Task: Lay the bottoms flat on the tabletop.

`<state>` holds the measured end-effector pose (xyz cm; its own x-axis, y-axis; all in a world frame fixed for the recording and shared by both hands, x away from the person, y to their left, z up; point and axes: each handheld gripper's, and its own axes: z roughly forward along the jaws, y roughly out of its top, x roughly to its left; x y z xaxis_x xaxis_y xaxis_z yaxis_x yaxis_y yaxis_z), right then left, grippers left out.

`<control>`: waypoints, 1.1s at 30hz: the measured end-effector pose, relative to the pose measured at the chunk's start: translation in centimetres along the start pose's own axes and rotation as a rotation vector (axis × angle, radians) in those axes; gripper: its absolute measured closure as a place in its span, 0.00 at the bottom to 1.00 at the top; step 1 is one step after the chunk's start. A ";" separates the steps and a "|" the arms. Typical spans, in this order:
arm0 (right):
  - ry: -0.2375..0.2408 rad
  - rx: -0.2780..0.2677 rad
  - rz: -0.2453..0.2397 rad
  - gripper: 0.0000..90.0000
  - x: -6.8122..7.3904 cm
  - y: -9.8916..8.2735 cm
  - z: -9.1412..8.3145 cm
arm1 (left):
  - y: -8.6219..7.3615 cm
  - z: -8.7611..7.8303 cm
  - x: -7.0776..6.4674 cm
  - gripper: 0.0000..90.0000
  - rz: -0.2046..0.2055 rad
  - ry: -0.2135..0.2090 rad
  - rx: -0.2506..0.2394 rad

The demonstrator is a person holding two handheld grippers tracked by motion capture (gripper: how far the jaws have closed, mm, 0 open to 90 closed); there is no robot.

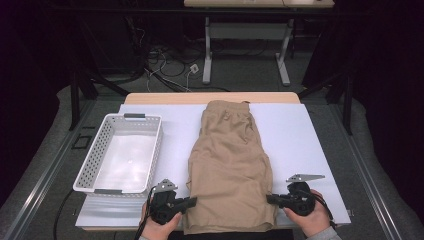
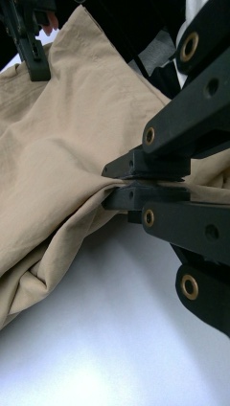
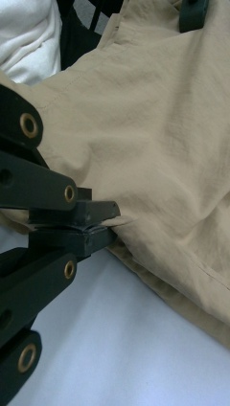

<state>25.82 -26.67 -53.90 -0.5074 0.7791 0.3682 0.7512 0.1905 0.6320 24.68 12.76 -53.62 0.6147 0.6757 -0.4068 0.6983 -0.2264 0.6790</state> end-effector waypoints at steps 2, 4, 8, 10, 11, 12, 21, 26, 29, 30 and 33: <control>-0.003 -0.005 0.009 0.98 0.0 0.0 -0.2 | -0.1 0.0 -0.1 0.96 -0.002 -0.006 0.000; -0.001 -0.011 0.009 0.98 -0.1 -0.1 -0.3 | -0.1 0.2 -0.1 0.96 0.001 -0.006 0.002; 0.003 -0.023 0.019 0.98 -0.3 0.0 -0.6 | -0.2 0.2 -0.3 0.96 -0.005 -0.017 0.006; -0.006 -0.014 0.016 0.98 -0.3 0.0 -0.7 | -0.3 0.1 -0.4 0.96 -0.002 -0.017 0.001; -0.003 -0.017 0.016 0.98 -0.2 0.0 -0.7 | -0.4 0.1 -0.4 0.96 -0.003 -0.017 0.004; -0.001 -0.019 0.015 0.98 -0.3 -0.1 -0.8 | -0.4 0.2 -0.4 0.96 -0.007 -0.018 0.008; -0.010 -0.019 0.010 0.98 -0.3 -0.1 -0.9 | -0.5 0.4 -0.4 0.92 -0.018 -0.005 0.021; 0.013 -0.015 0.022 0.91 -0.3 0.0 -0.8 | -0.5 0.3 -0.4 0.84 -0.027 0.018 0.031; 0.008 -0.014 0.024 0.87 -0.2 0.1 -0.9 | -0.5 -0.2 0.0 0.79 -0.042 0.026 0.021; 0.005 -0.019 0.020 0.86 -0.2 0.2 -1.1 | -0.5 -0.3 0.0 0.78 -0.046 0.031 0.013; -0.001 -0.045 0.014 0.83 -0.3 0.4 -1.5 | -0.4 -0.7 0.3 0.75 -0.059 0.032 -0.007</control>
<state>25.61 -27.74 -52.72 -0.4966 0.7819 0.3769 0.7384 0.1524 0.6569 24.31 13.49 -53.61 0.5605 0.7098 -0.4267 0.7304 -0.1808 0.6587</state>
